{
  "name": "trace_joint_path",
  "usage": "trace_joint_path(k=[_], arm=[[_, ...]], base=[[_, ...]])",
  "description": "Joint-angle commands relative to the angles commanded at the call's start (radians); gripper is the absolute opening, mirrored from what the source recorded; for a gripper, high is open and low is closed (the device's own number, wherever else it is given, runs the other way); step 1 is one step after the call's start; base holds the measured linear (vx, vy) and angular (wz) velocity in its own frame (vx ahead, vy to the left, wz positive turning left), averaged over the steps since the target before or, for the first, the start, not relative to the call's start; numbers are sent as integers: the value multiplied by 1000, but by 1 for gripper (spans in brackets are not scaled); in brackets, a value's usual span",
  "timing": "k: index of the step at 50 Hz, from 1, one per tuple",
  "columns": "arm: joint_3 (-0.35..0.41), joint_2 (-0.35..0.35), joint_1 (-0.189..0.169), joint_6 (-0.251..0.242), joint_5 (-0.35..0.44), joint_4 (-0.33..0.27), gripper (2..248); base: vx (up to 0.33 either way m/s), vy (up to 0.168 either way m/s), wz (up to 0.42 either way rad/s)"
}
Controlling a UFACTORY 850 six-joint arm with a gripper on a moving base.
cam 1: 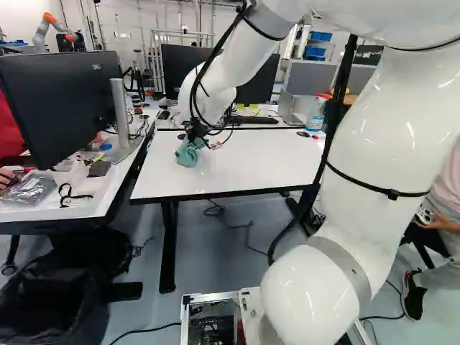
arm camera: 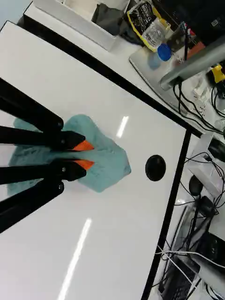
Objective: Clean the table with the green towel
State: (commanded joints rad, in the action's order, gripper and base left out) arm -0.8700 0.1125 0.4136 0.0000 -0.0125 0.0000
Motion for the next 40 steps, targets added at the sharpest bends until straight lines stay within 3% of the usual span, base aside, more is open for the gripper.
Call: trace_joint_path(k=[40], arm=[[-44, 40, 130, 0, 0, 0, 42]], base=[[0, 0, 0]])
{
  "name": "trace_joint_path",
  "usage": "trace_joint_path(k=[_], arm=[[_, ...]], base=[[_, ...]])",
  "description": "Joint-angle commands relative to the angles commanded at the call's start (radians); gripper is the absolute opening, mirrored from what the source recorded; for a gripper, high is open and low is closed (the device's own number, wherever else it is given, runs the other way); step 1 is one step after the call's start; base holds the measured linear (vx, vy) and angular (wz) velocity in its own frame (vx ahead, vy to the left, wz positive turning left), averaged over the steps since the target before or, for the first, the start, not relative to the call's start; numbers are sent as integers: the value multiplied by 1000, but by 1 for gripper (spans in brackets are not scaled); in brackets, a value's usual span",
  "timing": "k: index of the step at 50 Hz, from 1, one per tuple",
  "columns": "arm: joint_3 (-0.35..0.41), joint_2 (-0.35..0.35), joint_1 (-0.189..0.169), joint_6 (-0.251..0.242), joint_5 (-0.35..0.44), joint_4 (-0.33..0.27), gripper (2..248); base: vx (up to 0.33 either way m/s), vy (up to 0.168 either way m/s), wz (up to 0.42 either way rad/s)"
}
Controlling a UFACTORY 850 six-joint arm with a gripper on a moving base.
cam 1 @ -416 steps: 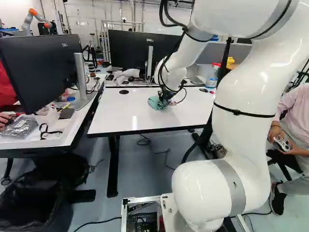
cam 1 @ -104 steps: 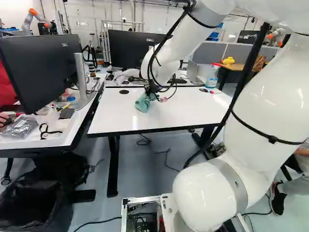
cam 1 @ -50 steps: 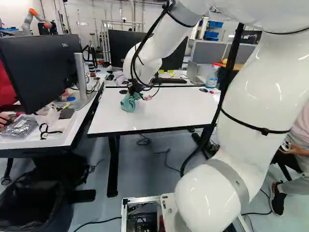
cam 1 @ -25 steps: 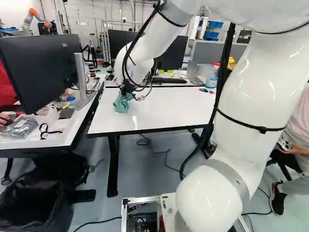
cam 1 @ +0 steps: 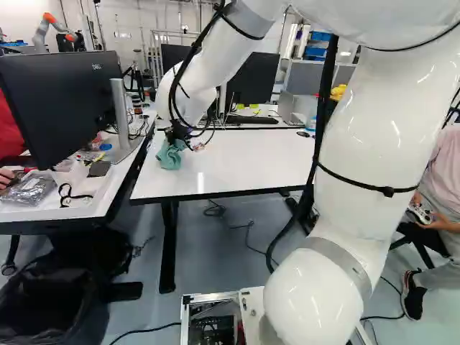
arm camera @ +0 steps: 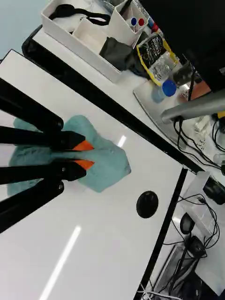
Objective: Clean the table with the green towel
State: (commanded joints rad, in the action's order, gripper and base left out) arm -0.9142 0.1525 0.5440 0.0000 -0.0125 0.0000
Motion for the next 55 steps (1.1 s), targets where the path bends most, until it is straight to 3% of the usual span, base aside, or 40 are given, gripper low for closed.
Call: trace_joint_path(k=[44, 55], arm=[[49, -45, 150, 0, 0, 0, 42], [53, -49, 156, 0, 0, 0, 42]], base=[[0, 0, 0], [0, 0, 0]])
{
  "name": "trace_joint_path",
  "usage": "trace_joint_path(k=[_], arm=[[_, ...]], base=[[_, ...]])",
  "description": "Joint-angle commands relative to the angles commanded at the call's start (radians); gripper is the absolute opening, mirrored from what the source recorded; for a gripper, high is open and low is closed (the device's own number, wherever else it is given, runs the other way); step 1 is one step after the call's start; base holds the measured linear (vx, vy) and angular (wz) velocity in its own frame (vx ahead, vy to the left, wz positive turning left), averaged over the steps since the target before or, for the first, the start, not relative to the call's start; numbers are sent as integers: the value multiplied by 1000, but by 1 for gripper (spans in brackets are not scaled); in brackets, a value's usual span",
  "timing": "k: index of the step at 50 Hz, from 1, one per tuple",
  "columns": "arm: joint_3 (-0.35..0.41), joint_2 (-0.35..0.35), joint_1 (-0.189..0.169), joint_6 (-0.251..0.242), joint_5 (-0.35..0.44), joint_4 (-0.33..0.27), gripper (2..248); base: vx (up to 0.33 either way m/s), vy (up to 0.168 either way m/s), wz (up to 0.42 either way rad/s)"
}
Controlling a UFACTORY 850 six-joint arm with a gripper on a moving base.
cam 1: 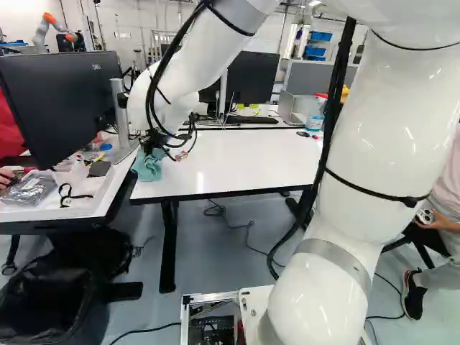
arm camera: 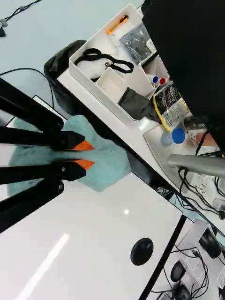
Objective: Clean the table with the green towel
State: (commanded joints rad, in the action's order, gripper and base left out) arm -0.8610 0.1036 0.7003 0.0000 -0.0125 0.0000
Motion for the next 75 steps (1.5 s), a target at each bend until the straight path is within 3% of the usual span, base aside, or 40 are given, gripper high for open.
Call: trace_joint_path(k=[23, 24, 28, 29, 33, 34, 39, 40, 44, 45, 49, 50, 75], arm=[[0, 0, 0, 0, 0, 0, 42], [0, 0, 0, 0, 0, 0, 60], [0, 0, 0, 0, 0, 0, 60], [0, 0, 0, 0, 0, 0, 94], [0, 0, 0, 0, 0, 0, 94], [0, 0, 0, 0, 0, 0, 129], [0, 0, 0, 0, 0, 0, 129], [0, 0, 0, 0, 0, 0, 165], [0, 0, 0, 0, 0, 0, 165], [0, 0, 0, 0, 0, 0, 202], [0, 0, 0, 0, 0, 0, 202], [0, 0, 0, 0, 0, 0, 240], [56, -53, -36, 0, 0, 0, 247]], base=[[0, 0, 0], [0, 0, 0], [0, 0, 0], [0, 0, 0], [0, 0, 0], [0, 0, 0], [0, 0, 0], [0, 0, 0], [0, 0, 0], [0, 0, 0], [0, 0, 0], [0, 0, 0], [0, 0, 0]])
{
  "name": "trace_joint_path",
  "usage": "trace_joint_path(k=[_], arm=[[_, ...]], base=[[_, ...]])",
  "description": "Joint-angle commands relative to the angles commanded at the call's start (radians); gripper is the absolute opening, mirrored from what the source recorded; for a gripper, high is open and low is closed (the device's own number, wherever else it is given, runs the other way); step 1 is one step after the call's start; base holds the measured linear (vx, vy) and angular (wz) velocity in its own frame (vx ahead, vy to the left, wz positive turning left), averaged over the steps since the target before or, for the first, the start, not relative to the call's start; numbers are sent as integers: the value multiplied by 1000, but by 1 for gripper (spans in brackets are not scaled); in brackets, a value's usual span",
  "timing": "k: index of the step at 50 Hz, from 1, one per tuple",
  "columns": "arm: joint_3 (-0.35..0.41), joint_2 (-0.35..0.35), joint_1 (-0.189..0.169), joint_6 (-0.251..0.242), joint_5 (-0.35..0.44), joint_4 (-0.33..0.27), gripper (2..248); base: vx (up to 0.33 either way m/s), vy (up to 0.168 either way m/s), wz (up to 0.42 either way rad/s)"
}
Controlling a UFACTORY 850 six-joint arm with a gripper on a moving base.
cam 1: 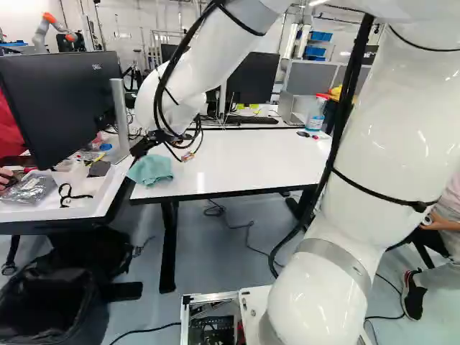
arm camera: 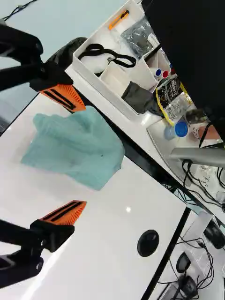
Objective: Clean the table with the green towel
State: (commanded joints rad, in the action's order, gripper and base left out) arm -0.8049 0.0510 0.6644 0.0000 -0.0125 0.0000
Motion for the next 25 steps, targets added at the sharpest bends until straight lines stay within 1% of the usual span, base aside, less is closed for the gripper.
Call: trace_joint_path(k=[25], arm=[[75, -73, -72, 0, 0, 0, 247]], base=[[0, 0, 0]])
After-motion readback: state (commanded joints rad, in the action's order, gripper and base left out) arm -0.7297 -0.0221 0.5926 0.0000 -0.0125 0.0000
